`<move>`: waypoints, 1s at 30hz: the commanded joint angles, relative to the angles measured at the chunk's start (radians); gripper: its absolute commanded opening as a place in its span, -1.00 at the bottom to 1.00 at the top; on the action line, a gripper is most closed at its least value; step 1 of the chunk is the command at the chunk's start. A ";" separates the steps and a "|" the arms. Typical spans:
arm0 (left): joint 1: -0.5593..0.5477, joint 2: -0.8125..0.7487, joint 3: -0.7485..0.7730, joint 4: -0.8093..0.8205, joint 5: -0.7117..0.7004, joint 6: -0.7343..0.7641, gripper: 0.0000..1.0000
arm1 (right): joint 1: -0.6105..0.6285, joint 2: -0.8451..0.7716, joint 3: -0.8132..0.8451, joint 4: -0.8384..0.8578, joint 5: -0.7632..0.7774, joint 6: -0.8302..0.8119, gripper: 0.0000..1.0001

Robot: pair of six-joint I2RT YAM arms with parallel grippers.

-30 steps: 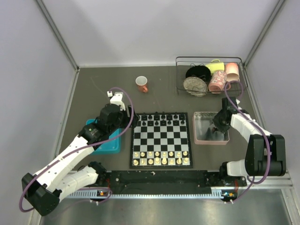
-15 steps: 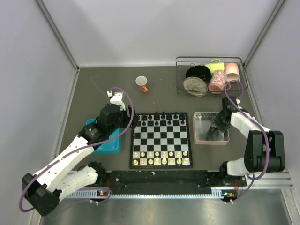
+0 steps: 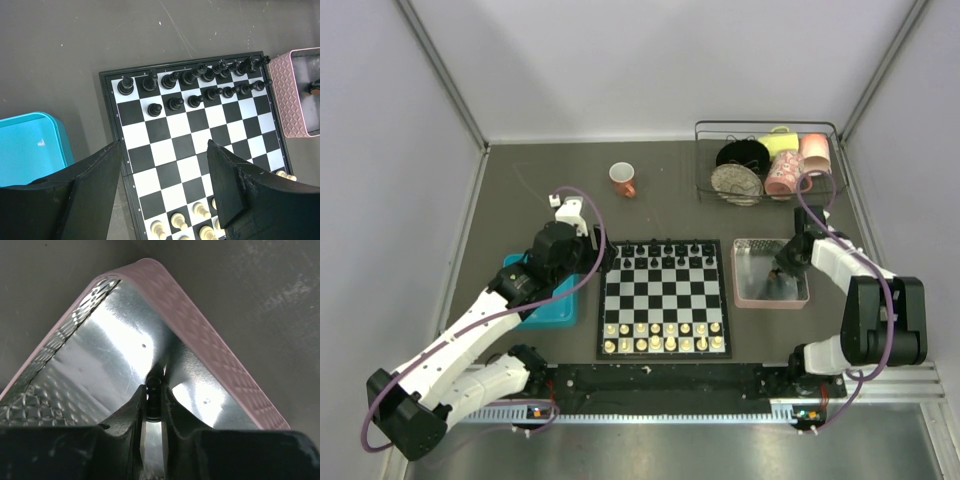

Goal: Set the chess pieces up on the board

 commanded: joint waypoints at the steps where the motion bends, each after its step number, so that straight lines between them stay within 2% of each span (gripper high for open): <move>1: 0.004 -0.014 -0.013 0.043 0.000 0.000 0.46 | -0.004 0.013 0.013 0.048 -0.046 -0.028 -0.81; 2: 0.004 -0.014 -0.014 0.043 0.002 -0.002 0.46 | -0.006 0.012 0.013 0.050 -0.053 -0.034 -0.96; 3: 0.004 -0.016 -0.014 0.044 0.002 -0.003 0.46 | -0.006 0.012 0.016 0.050 -0.062 -0.047 -1.00; 6: 0.004 -0.019 -0.017 0.044 0.002 -0.002 0.46 | -0.006 -0.008 0.016 0.050 -0.068 -0.081 -1.00; 11: 0.004 -0.033 -0.016 0.040 0.003 -0.003 0.46 | -0.006 -0.172 0.000 0.091 -0.082 -0.187 -1.00; 15: 0.004 -0.051 -0.017 0.055 0.034 -0.014 0.46 | 0.006 -0.352 -0.034 0.171 -0.245 -0.250 -1.00; 19: 0.006 -0.074 -0.022 0.122 0.135 -0.026 0.46 | 0.072 -0.465 -0.020 0.235 -0.430 -0.305 -1.00; 23: 0.006 -0.117 -0.048 0.239 0.334 -0.027 0.43 | 0.203 -0.559 -0.011 0.332 -0.656 -0.365 -1.00; 24: 0.006 -0.122 -0.054 0.256 0.354 -0.028 0.43 | 0.250 -0.573 -0.017 0.390 -0.686 -0.364 -1.00; 30: 0.004 -0.146 -0.068 0.362 0.561 -0.048 0.40 | 0.350 -0.709 -0.086 0.586 -0.751 -0.321 -1.00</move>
